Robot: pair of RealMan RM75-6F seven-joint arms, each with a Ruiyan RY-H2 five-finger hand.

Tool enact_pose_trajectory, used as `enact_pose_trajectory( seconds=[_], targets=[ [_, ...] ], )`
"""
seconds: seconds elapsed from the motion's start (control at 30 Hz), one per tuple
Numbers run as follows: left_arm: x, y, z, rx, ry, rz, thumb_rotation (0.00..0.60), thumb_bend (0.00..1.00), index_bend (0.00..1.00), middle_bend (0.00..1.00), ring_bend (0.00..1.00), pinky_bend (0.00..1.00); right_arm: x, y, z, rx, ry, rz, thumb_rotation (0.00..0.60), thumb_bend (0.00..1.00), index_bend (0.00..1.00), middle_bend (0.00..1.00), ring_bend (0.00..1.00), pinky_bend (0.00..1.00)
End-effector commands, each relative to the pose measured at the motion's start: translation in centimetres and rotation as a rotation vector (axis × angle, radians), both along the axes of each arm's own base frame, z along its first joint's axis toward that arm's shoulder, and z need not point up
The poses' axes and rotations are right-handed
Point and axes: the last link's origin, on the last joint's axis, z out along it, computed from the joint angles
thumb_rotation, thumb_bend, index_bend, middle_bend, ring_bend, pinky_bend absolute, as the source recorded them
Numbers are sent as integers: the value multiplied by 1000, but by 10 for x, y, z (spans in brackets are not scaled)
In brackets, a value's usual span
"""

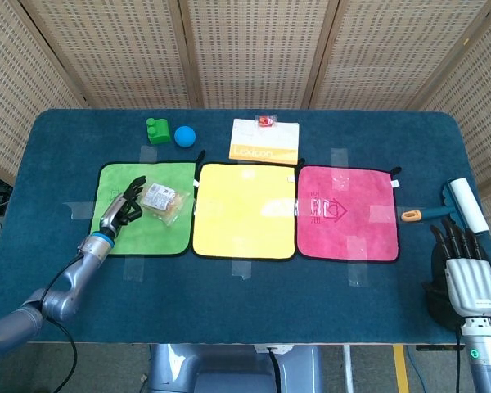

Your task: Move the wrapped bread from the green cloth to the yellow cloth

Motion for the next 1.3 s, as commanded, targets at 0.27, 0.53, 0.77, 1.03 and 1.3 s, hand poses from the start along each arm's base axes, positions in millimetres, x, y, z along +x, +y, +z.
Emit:
enact_pose_trajectory(
  seconds=[0.27,0.53,0.77,1.03,1.3],
  targets=[
    [57,-6,-33,-63,-133,-55,600,1000,0,0,0,0,-2,0,3,-8,-11,-8,600,0,3,0,0,0],
    [88,-10,-54,-95,-147,-100,600,1000,0,0,0,0,-4,0,6,-15,-19,-13,600,0,3,0,0,0],
    [110,-12,-67,-121,-156,-127,600,1000,0,0,0,0,-6,0,8,-16,-23,-19,600,0,3,0,0,0],
    [135,-13,-78,-142,-154,-166,600,1000,0,0,0,0,-7,-1,10,-23,-28,-24,600,0,3,0,0,0],
    [145,-13,-76,-143,-143,-191,600,1000,0,0,0,0,-7,-1,11,-26,-29,-23,600,0,3,0,0,0]
  ],
)
